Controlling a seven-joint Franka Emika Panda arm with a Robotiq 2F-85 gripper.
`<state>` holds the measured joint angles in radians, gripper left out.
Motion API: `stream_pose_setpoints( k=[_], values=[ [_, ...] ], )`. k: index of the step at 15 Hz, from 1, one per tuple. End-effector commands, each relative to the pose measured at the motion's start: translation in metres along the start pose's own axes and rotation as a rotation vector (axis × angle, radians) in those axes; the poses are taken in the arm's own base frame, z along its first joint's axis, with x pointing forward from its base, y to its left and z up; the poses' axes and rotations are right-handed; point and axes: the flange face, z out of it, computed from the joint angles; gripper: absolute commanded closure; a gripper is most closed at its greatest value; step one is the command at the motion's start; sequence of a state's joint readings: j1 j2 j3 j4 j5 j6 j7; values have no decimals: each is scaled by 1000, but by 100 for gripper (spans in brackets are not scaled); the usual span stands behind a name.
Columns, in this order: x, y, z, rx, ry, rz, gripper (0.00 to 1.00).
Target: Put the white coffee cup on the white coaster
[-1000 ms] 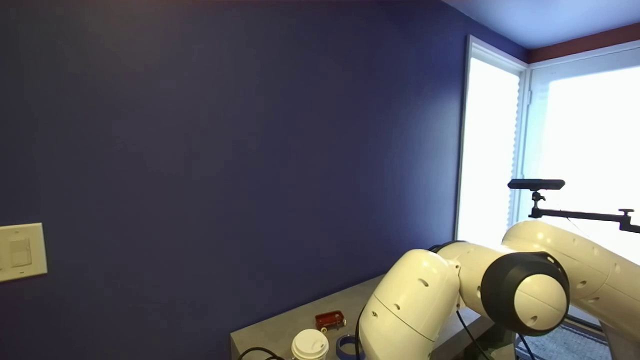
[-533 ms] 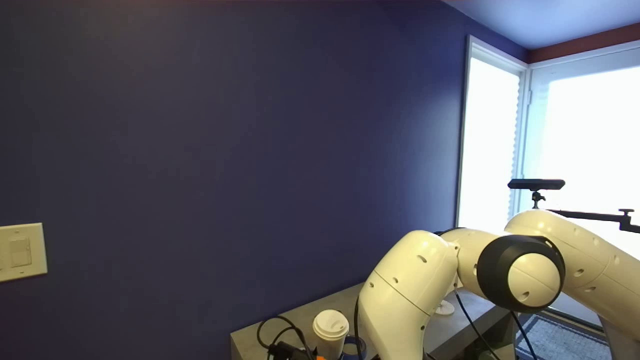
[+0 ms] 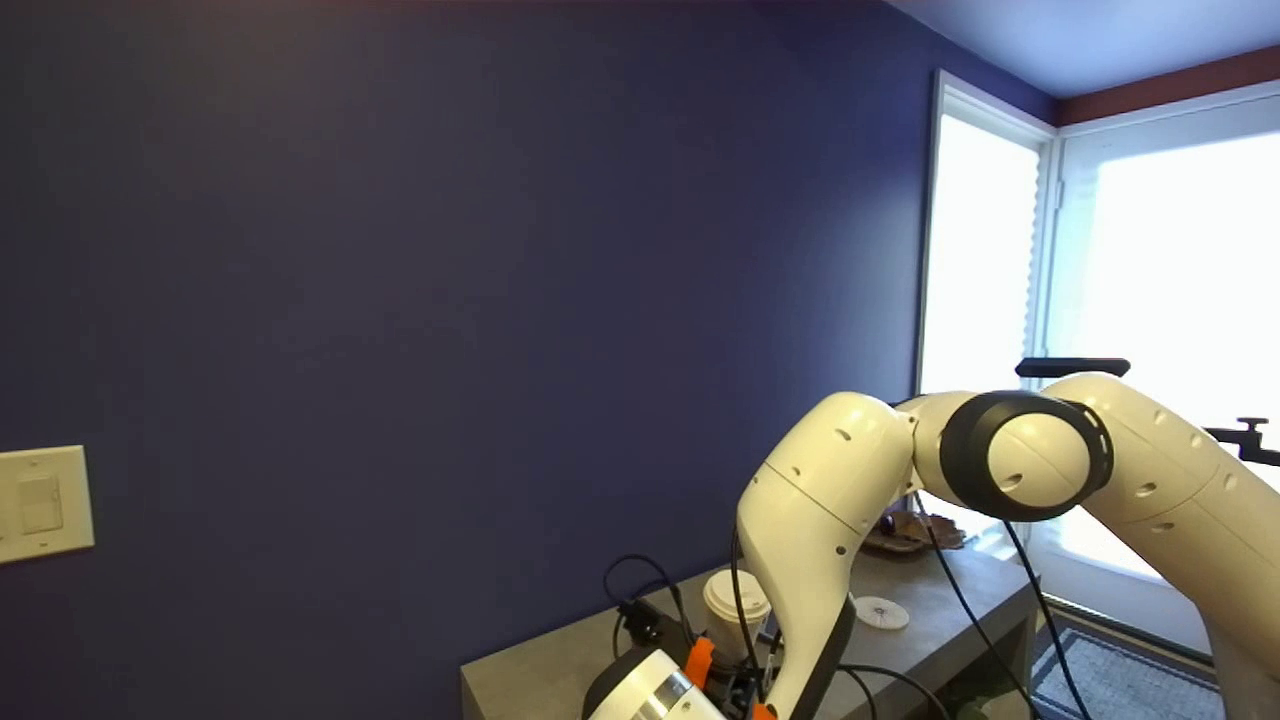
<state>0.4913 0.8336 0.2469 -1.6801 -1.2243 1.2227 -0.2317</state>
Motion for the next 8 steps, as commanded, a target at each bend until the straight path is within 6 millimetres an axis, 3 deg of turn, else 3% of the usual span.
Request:
stream_pose_setpoints(
  k=[1,7,8],
  values=[
    [-28,-28,44,84,-13,29,59],
    [-50,-63,121,139,-50,55,59],
    [-32,-45,107,133,-74,36,59]
  ],
)
